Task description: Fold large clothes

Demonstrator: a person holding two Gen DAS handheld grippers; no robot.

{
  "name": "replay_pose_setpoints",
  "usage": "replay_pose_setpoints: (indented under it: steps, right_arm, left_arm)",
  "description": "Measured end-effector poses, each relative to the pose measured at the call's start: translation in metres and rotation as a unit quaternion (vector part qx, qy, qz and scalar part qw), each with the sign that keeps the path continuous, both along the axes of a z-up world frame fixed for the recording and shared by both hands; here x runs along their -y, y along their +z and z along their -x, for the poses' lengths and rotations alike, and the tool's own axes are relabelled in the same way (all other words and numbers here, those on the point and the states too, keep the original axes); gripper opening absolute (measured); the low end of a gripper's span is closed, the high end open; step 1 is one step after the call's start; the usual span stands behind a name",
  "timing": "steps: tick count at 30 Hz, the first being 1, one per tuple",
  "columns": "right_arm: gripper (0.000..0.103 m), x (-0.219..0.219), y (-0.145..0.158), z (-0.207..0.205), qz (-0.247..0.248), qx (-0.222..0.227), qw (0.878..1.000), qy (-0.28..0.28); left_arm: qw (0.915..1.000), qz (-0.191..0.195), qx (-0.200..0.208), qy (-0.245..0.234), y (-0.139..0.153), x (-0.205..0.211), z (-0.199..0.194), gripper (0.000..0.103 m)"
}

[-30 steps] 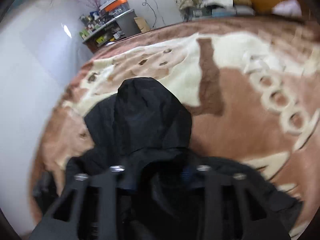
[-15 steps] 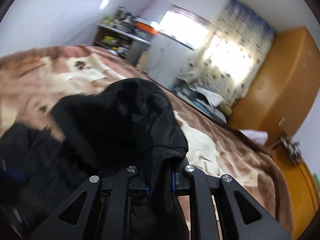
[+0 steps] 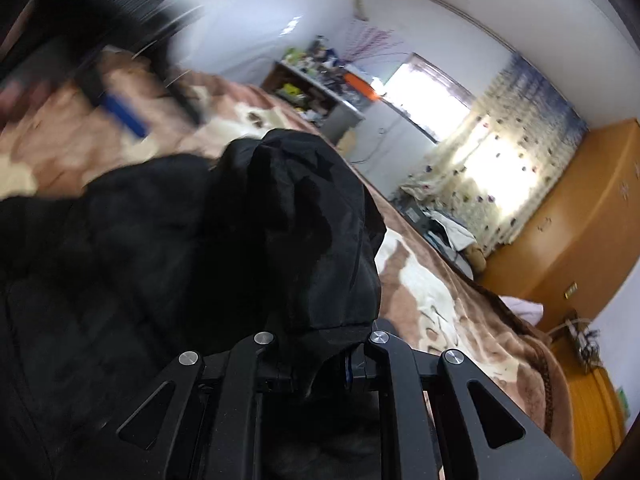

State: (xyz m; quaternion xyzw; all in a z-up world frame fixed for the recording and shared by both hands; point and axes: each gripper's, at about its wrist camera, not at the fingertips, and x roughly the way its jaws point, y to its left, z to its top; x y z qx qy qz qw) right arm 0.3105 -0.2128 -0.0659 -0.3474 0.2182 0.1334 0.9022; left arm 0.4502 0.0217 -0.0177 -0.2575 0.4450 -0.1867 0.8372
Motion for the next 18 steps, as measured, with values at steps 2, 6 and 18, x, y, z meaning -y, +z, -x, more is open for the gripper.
replay_pose_setpoints:
  steps: [2, 6, 18]
  right_arm:
    - [0.015, 0.000, -0.007, -0.001, -0.014, -0.021, 1.000, -0.003]
    - [0.015, 0.011, -0.010, -0.002, -0.055, -0.038, 0.998, -0.020]
    - [0.031, 0.040, -0.009, -0.001, -0.161, -0.138, 0.977, -0.024]
  left_arm:
    - [0.9993, 0.023, -0.025, -0.016, -0.008, 0.005, -0.016, 0.097]
    - [0.9930, 0.072, -0.093, -0.012, -0.035, 0.011, -0.057, 0.098]
    - [0.9862, 0.048, -0.158, -0.015, -0.080, 0.053, -0.109, 0.017]
